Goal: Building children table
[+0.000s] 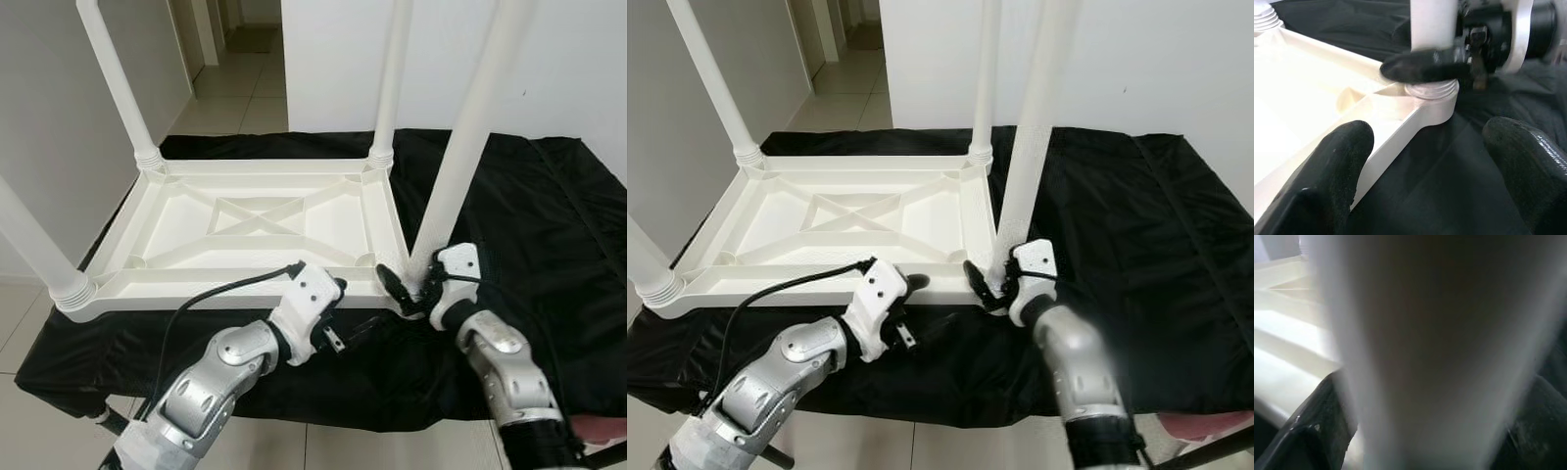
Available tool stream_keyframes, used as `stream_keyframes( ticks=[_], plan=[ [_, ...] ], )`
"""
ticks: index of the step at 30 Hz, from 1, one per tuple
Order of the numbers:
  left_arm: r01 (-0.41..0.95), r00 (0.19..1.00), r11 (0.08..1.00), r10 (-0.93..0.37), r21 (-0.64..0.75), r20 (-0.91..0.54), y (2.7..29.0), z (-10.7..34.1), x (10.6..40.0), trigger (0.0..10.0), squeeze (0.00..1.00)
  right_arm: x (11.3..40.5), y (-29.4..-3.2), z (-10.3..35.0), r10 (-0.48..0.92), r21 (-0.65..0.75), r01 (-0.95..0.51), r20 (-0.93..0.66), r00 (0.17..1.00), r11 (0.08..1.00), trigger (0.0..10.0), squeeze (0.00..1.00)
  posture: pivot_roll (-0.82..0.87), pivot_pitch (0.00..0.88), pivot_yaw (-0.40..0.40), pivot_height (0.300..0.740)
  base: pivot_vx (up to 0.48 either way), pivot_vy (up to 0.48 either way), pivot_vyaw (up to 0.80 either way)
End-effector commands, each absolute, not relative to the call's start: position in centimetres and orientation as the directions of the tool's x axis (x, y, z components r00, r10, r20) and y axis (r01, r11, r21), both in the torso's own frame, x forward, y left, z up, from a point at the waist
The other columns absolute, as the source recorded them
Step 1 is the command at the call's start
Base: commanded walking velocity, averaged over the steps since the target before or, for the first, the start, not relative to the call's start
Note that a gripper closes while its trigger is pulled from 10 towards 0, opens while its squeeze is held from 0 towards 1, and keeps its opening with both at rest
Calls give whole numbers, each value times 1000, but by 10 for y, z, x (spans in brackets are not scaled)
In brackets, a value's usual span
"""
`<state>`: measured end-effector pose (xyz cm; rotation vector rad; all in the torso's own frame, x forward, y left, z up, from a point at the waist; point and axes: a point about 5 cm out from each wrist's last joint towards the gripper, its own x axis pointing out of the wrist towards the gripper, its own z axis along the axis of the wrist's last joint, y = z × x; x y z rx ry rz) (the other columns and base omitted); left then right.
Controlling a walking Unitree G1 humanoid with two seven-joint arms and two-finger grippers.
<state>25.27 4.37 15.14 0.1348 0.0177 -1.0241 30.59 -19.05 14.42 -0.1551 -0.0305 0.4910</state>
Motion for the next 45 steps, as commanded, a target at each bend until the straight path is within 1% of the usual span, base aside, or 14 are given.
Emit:
stream_keyframes(
  ticks=[1, 8, 9, 10, 12, 14, 15, 22, 23, 41, 42, 43, 44, 45],
  plan=[
    [922, 383, 373, -920, 107, -88, 40, 153, 245, 10000, 0, 308, -189, 144, 521, -168, -515, -14, 854, 840, 10000, 0, -71, 2, 82, 740, 0, 0, 0],
    [922, 380, 371, -921, 109, -86, 38, 153, 245, 10000, 0, 317, -193, 149, 572, -208, -566, -38, 819, 797, 10000, 0, -66, 0, 73, 740, 0, 0, 0],
    [922, 380, 371, -921, 109, -85, 38, 153, 245, 10000, 0, 319, -194, 150, 582, -223, -577, -46, 812, 786, 8588, 0, -64, 0, 70, 740, 0, 0, 0],
    [922, 381, 371, -921, 106, -84, 37, 153, 244, 10000, 0, 320, -194, 151, 597, -225, -591, -48, 801, 775, 6745, 0, -64, 0, 70, 740, 0, 0, 0],
    [922, 382, 374, -920, 103, -83, 37, 153, 244, 10000, 0, 321, -195, 151, 609, -229, -604, -58, 791, 764, 1686, 0, -64, 0, 70, 740, 0, 0, 0],
    [921, 383, 375, -920, 102, -83, 37, 153, 244, 10000, 0, 321, -195, 150, 609, -233, -605, -62, 791, 762, 1686, 0, -64, 0, 70, 740, 0, 0, 0],
    [921, 385, 376, -919, 104, -81, 37, 153, 244, 10000, 0, 320, -196, 149, 607, -232, -604, -67, 792, 763, 0, 0, -68, 2, 62, 740, 0, 0, 0],
    [917, 395, 386, -916, 103, -76, 38, 153, 244, 10000, 0, 315, -201, 143, 584, -159, -585, -56, 810, 795, 0, 0, -67, 6, 60, 740, 0, 0, 0],
    [917, 395, 386, -916, 104, -78, 38, 152, 243, 10000, 0, 314, -203, 138, 568, -129, -570, -55, 821, 811, 10000, 0, -68, 10, 58, 740, 0, 0, 0],
    [917, 393, 385, -916, 102, -83, 39, 152, 243, 10000, 0, 311, -197, 137, 519, -73, -520, -32, 854, 851, 10000, 0, -75, 22, 68, 740, 0, 0, 0],
    [917, 393, 385, -916, 100, -81, 39, 152, 243, 10000, 0, 308, -189, 137, 458, -52, -460, -33, 888, 887, 10000, 0, -87, 21, 58, 740, 0, 0, 0],
    [917, 393, 385, -916, 100, -81, 39, 152, 243, 10000, 0, 308, -189, 137, 458, -52, -460, -33, 888, 887, 10000, 0, -87, 21, 58, 740, 0, 0, 0],
    [916, 396, 388, -915, 99, -80, 39, 151, 244, 10000, 0, 305, -183, 137, 379, -22, -380, -39, 925, 925, 10000, 0, -92, 19, 56, 740, 0, 0, 0],
    [914, 401, 394, -913, 99, -77, 40, 151, 246, 10000, 0, 300, -178, 134, 249, 14, -249, -56, 967, 968, 10000, 0, -89, 17, 52, 740, 0, 0, 0]
  ],
)
